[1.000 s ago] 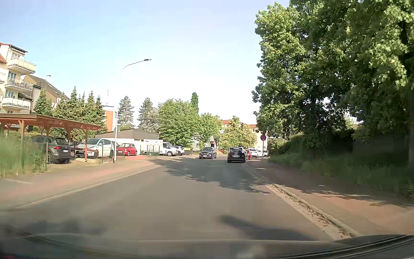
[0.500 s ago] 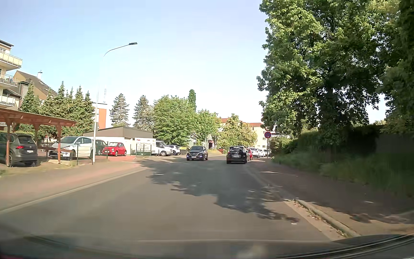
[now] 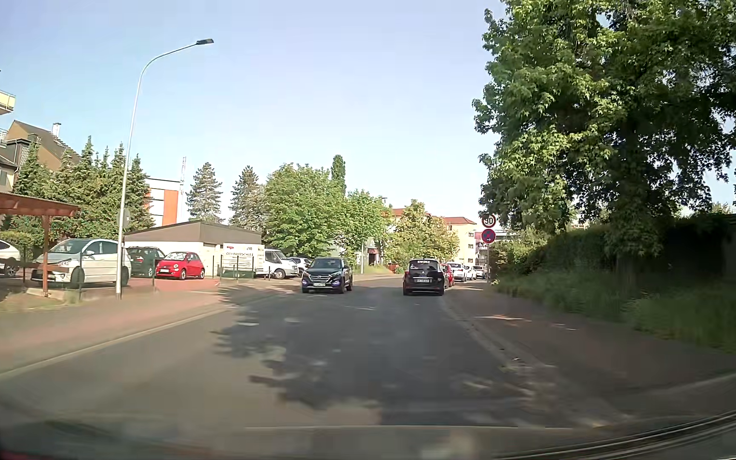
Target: Follow the waypoints while adhering to traffic rules and regulations
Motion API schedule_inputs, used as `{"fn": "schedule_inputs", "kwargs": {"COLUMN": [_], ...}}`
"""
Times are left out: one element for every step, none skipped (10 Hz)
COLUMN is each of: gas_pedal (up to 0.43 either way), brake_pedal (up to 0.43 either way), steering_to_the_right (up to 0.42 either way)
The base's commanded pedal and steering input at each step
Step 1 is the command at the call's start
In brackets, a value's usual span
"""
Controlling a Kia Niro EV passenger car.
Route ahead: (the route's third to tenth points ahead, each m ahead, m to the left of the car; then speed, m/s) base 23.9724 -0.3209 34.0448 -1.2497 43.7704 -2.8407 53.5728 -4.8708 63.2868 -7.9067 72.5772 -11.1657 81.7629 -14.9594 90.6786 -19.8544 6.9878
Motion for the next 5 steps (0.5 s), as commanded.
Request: {"fn": "schedule_inputs", "kwargs": {"gas_pedal": [0.0,0.0,0.0,0.0,0.0], "brake_pedal": [0.03,0.03,0.03,0.03,0.03], "steering_to_the_right": [0.004,0.003,0.002,0.001,-0.003]}}
